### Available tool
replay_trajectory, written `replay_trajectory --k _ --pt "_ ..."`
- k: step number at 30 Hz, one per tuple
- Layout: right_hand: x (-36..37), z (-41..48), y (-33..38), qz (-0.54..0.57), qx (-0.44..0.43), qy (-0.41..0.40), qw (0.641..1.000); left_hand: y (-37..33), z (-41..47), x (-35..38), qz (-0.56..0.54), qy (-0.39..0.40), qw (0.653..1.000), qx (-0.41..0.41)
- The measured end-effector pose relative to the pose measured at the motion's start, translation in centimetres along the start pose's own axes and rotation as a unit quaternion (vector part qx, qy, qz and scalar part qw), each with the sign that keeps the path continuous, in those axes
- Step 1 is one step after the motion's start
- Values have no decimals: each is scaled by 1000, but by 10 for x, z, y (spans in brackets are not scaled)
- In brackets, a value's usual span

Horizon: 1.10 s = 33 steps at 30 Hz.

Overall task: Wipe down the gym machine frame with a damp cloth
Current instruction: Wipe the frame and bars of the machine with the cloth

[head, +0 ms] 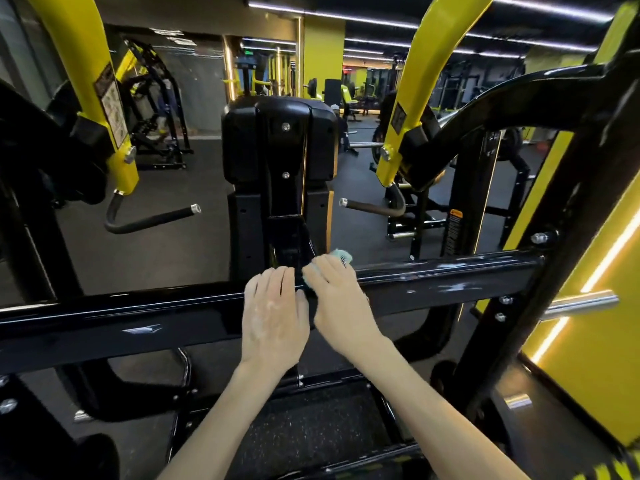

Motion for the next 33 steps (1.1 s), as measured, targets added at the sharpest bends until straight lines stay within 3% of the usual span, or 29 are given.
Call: replay_trajectory --k 3,8,12,18,22,29,33 --pt "-10 -4 -21 0 -14 13 1000 4 0 -2 6 -3 1000 2" --pt "-53 -28 -123 -70 82 -11 994 0 0 1 3 2 1000 -22" --pt "-62 -35 -135 -103 131 -25 986 -19 4 10 8 11 1000 -7" --pt "-33 -27 -85 -34 38 9 999 -89 23 39 29 8 999 23" --pt "-41 -34 -122 -28 -3 34 999 -99 27 48 28 10 999 -11" --pt "-101 -73 -261 -70 70 1 995 -102 27 51 14 2 998 -68" --pt "-105 -81 -281 -73 139 -34 987 -109 25 49 -3 5 997 -72"
Point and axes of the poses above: each hand's wrist, its own z-axis towards the middle knuckle, its own x-axis out of the palm, y = z × x, the point moved 8 cm from there along z, towards the middle knuckle, and after that the axes turned 2 degrees about -z, right-handed, at the moved point
